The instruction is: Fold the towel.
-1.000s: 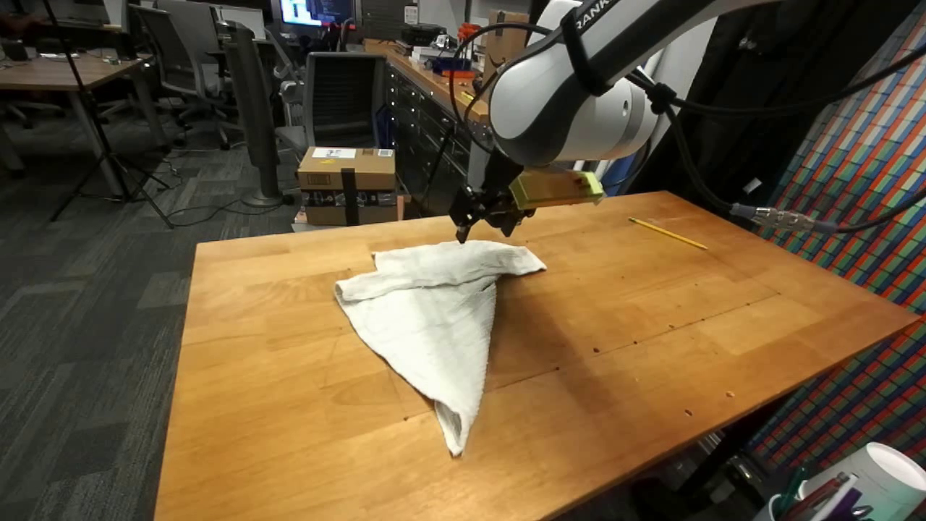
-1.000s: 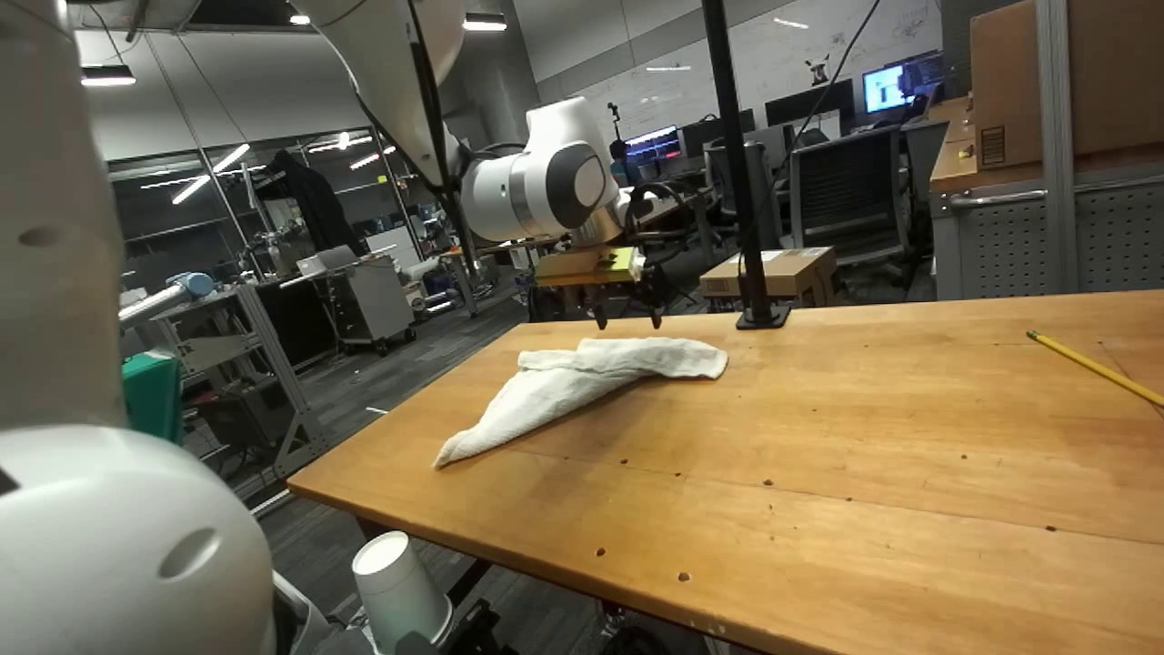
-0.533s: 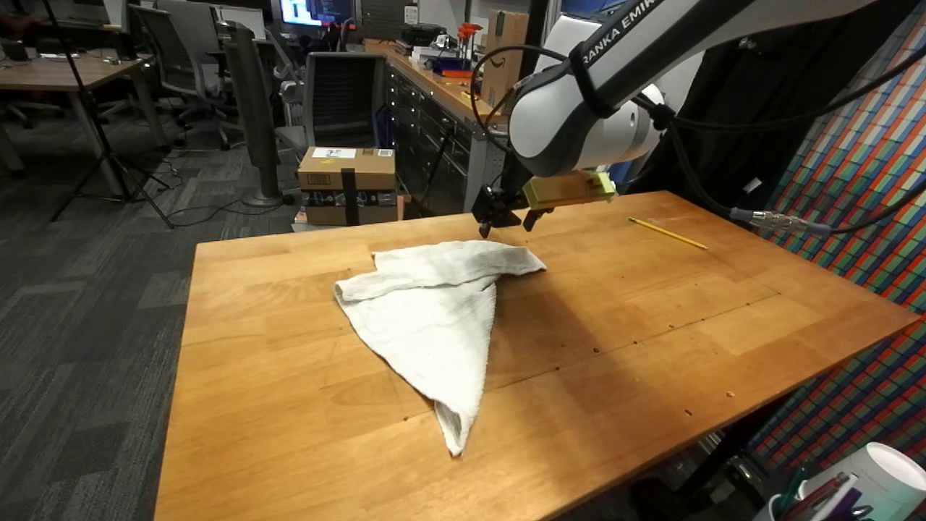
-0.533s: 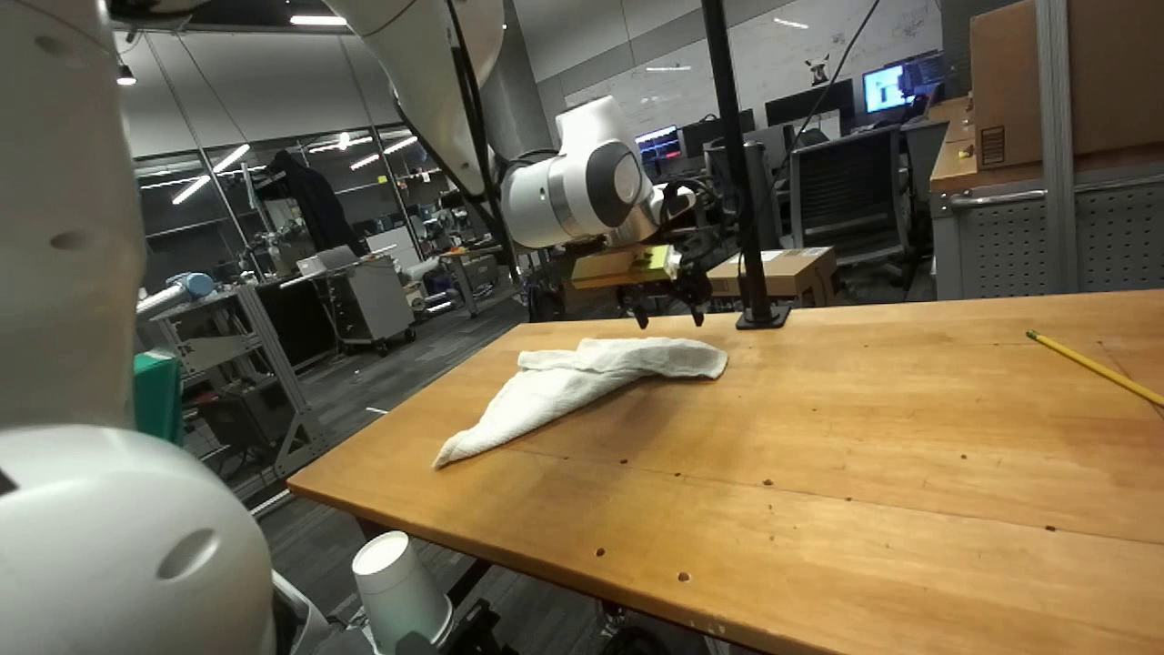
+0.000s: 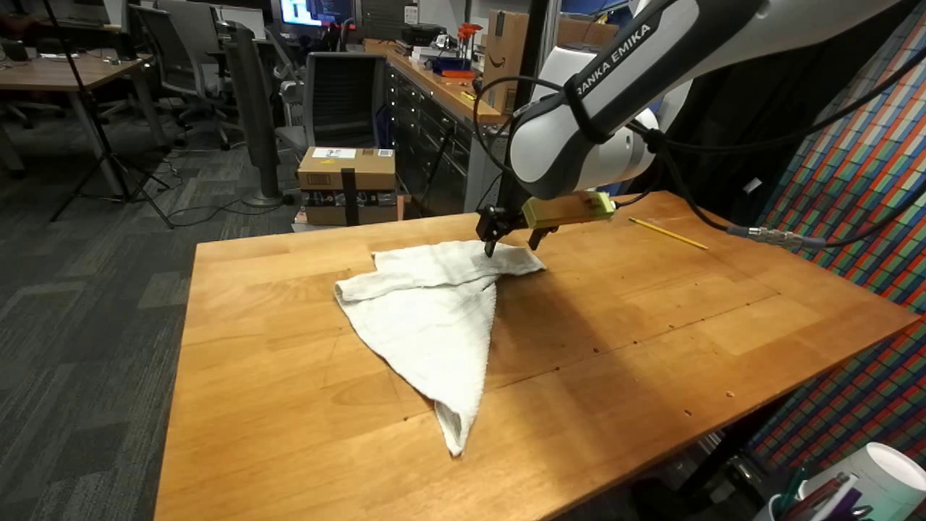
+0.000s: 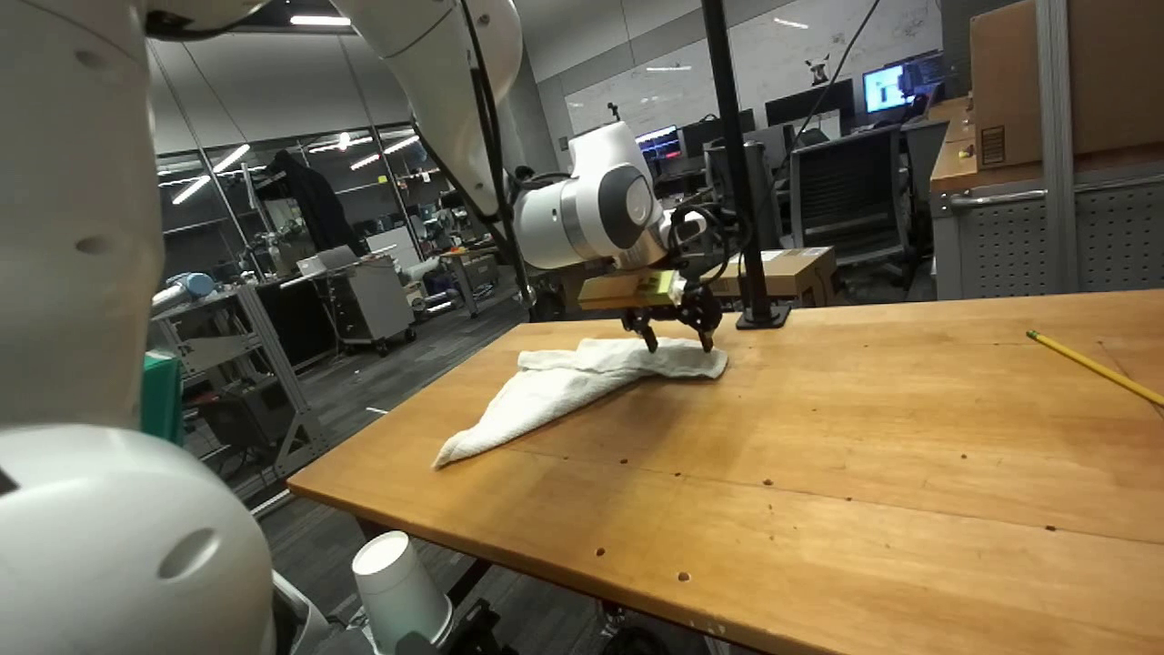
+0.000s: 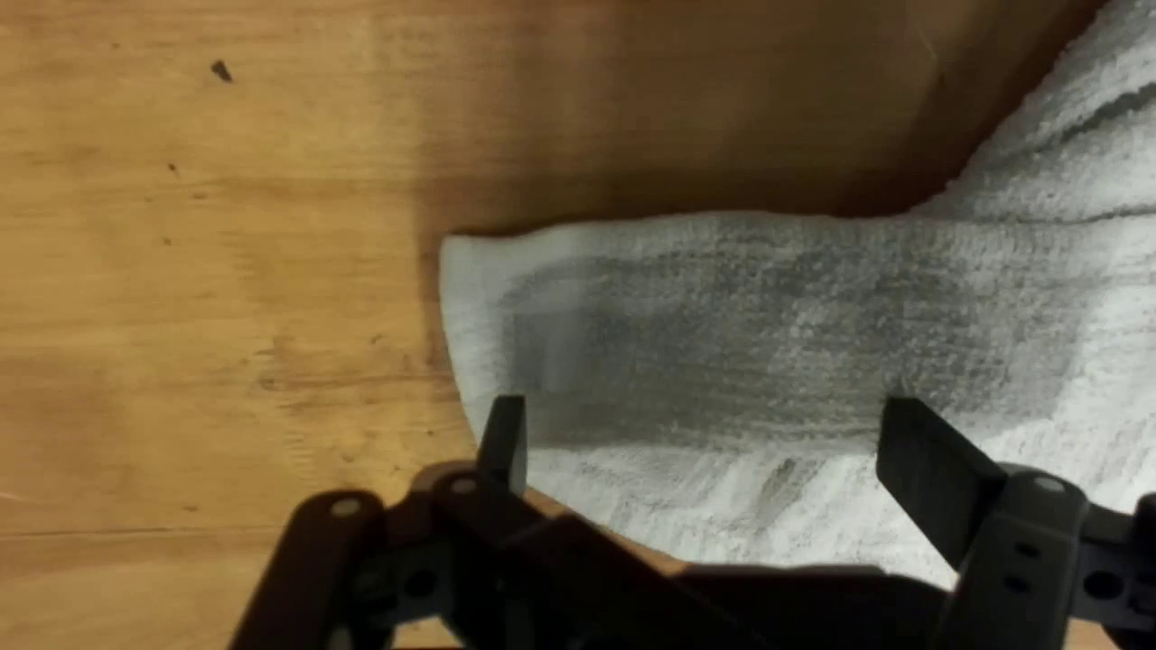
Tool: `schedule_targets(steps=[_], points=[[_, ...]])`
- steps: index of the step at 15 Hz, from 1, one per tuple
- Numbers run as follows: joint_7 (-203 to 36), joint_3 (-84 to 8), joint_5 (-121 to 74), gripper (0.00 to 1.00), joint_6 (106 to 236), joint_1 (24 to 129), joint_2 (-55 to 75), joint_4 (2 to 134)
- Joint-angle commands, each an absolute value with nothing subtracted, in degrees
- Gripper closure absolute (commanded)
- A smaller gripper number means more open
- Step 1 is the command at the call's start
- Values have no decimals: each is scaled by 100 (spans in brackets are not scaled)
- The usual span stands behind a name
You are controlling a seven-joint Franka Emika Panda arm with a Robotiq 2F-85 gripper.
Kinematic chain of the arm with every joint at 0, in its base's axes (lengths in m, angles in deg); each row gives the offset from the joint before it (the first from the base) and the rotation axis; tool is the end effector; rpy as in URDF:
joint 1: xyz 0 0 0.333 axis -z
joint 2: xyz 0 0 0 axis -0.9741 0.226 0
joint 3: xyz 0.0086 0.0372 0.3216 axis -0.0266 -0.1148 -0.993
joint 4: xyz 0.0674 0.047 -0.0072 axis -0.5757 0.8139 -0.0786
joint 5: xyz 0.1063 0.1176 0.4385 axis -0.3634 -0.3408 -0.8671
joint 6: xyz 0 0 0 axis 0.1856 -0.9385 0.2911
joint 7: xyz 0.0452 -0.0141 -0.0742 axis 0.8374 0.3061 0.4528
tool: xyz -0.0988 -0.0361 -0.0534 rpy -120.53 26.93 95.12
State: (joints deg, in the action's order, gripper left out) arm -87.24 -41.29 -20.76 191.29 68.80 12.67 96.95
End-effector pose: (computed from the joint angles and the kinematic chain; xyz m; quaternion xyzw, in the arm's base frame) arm 0.6462 0.0889 0.2128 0.9919 0.0341 0.1215 0.0121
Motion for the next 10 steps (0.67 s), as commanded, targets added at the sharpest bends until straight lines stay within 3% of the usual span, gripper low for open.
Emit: schedule_targets(steps=[1, 3, 10], points=[[-8918, -4128, -2041, 0, 19263, 6834, 1337, 9685], [-8949, -4125, -2045, 25, 19258, 6826, 1356, 9694], [-9004, -4129, -2043, 80, 19212, 6816, 1299, 9791]])
